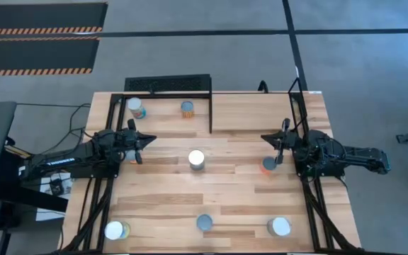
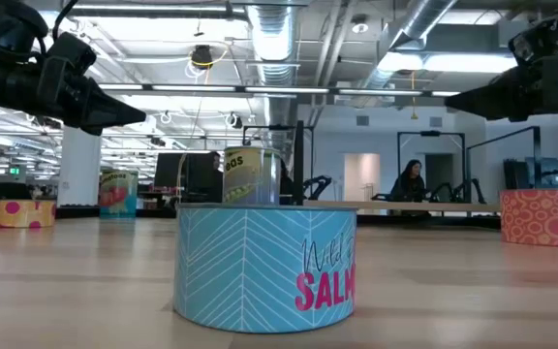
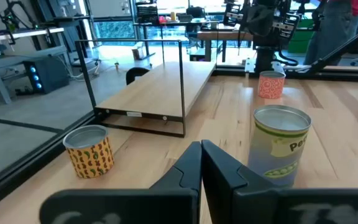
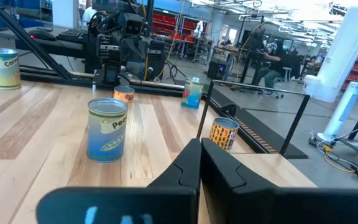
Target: Pick and place cans onto a shelf
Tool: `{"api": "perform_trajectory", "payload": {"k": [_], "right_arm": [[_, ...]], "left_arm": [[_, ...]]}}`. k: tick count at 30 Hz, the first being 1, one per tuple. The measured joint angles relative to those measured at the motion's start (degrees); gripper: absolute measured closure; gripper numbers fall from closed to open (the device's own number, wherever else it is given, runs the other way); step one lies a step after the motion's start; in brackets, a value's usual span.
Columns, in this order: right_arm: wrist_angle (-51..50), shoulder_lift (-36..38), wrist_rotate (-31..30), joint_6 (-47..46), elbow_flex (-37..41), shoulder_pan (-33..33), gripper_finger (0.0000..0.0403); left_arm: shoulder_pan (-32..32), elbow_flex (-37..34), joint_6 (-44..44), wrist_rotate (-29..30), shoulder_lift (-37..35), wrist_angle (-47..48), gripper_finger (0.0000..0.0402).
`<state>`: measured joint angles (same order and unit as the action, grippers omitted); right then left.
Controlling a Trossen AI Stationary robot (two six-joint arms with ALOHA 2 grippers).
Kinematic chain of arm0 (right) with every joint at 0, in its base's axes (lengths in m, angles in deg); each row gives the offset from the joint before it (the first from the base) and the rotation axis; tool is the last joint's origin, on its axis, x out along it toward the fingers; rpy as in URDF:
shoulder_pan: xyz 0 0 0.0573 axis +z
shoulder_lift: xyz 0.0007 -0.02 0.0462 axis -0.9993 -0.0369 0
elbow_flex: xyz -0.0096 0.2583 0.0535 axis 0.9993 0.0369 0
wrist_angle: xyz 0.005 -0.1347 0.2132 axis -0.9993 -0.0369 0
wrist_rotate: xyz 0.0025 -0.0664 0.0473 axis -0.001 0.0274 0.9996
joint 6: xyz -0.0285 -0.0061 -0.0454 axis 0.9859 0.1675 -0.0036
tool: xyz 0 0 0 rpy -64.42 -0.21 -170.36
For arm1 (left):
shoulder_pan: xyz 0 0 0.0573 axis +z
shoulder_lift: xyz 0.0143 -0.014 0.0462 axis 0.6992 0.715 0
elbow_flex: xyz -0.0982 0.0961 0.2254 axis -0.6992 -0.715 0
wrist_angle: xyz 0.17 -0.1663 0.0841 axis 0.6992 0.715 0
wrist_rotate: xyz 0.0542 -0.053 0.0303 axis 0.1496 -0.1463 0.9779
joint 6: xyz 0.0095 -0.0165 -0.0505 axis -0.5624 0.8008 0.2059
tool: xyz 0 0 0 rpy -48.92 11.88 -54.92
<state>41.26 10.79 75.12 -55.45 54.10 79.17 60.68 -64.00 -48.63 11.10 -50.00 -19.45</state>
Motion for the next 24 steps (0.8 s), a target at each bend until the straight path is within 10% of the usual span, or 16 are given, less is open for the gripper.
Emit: {"api": "perform_trajectory", "payload": {"k": [24], "right_arm": [[0.0, 0.0, 0.0, 0.0, 0.0, 0.0, 0.0369]], "left_arm": [[0.0, 0.0, 5.9, -0.5, 0.0, -1.3, 0.0401]]}}
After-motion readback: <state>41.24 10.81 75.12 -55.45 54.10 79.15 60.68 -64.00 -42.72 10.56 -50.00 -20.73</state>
